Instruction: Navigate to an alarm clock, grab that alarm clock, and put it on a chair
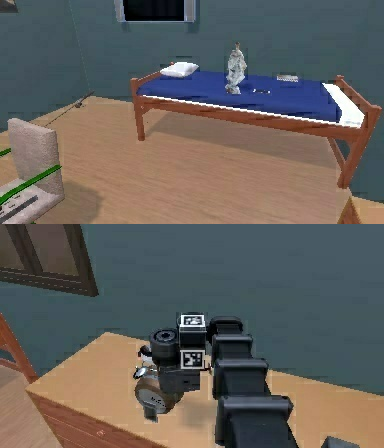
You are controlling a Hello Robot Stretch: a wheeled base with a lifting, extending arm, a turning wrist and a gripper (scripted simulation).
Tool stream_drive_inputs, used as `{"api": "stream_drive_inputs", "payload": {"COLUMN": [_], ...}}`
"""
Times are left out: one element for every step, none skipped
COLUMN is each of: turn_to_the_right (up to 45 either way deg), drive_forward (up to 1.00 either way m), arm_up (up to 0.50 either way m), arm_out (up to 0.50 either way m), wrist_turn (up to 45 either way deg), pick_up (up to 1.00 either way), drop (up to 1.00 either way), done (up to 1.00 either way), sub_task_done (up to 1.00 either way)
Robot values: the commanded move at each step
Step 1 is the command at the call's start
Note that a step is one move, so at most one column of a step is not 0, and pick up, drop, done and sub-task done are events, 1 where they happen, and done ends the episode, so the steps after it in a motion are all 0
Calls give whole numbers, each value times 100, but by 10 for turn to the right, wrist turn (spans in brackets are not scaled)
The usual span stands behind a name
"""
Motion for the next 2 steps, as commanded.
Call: {"api": "stream_drive_inputs", "payload": {"turn_to_the_right": [0, 0], "drive_forward": [0, 0], "arm_up": [-22, 0], "arm_out": [0, 0], "wrist_turn": [0, 0], "pick_up": [0, 100], "drop": [0, 0], "done": [0, 0], "sub_task_done": [0, 0]}}
